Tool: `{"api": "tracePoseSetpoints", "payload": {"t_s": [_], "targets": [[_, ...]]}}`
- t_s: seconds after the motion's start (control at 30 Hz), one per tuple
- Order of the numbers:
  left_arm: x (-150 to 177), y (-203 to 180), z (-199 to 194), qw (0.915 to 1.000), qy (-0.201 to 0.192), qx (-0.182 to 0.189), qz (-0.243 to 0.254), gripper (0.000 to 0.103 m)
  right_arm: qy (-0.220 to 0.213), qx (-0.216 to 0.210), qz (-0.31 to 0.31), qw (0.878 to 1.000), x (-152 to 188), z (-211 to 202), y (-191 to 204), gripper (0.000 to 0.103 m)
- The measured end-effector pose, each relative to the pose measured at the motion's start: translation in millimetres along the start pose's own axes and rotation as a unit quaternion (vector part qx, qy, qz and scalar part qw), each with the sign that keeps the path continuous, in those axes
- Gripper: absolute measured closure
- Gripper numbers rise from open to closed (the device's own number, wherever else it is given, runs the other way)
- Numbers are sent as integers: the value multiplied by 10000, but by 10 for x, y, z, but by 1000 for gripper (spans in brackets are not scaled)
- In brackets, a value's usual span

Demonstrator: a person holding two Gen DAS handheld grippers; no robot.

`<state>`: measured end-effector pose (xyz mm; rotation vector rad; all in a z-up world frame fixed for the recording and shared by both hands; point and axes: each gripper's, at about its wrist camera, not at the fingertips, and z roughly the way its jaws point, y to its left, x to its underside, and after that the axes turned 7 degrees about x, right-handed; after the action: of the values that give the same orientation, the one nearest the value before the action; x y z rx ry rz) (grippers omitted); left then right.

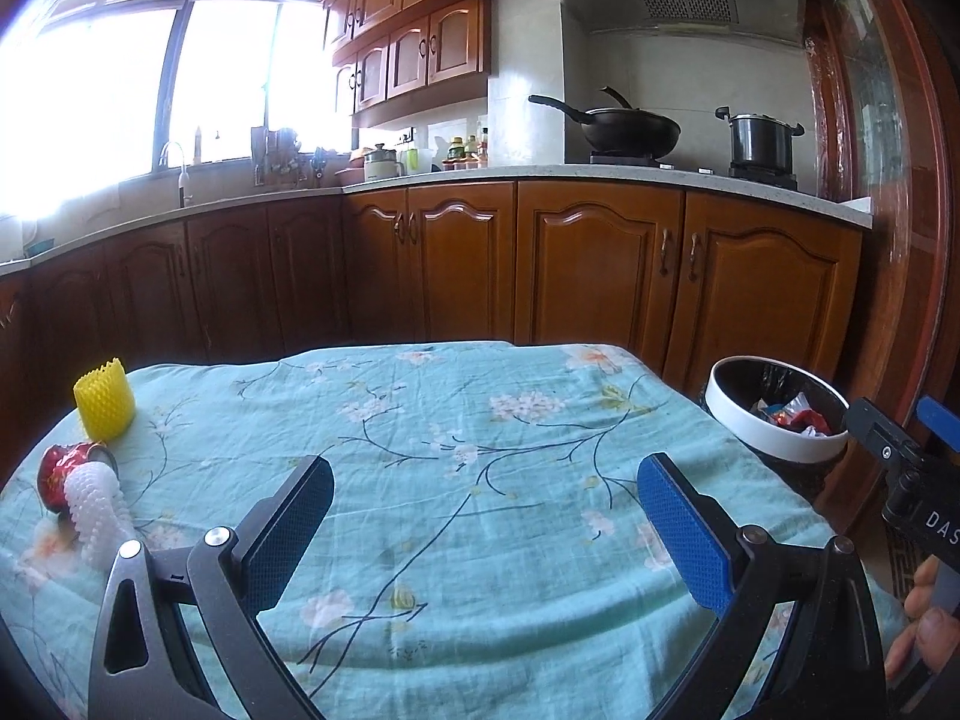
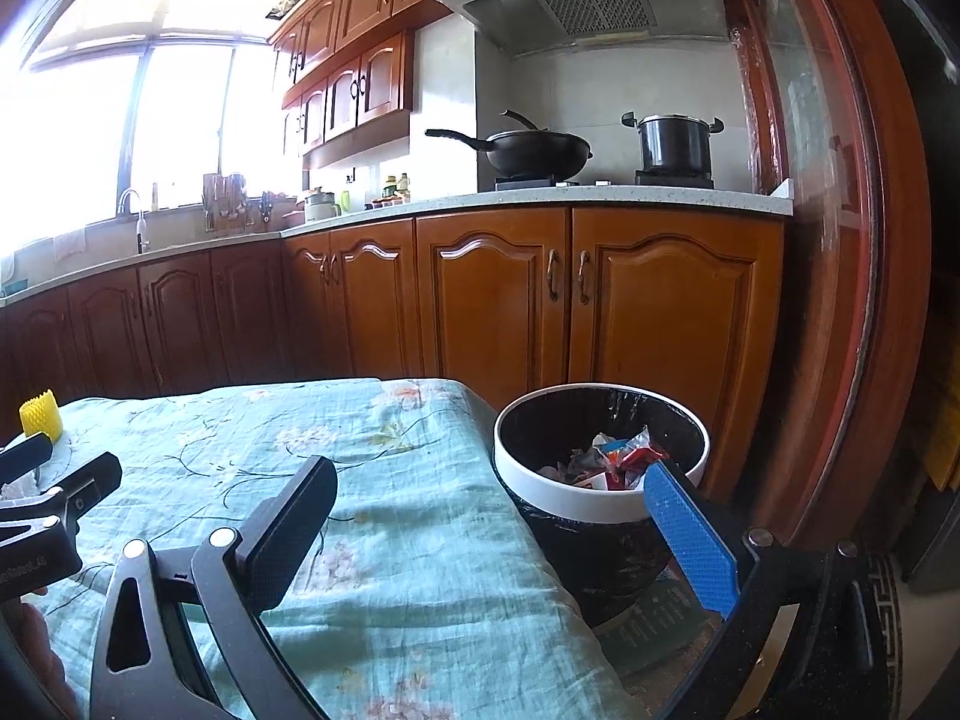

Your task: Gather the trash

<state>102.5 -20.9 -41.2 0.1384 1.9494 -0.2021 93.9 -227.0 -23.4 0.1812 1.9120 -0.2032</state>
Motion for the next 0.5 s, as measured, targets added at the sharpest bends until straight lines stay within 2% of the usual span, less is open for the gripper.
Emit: {"api": "tracePoseSetpoints", "payload": {"t_s": [0.5], "targets": [[21,-3,-1,9999,-41,-3,107,1,-16,-137,48,9999,16,-5,14,0]]}}
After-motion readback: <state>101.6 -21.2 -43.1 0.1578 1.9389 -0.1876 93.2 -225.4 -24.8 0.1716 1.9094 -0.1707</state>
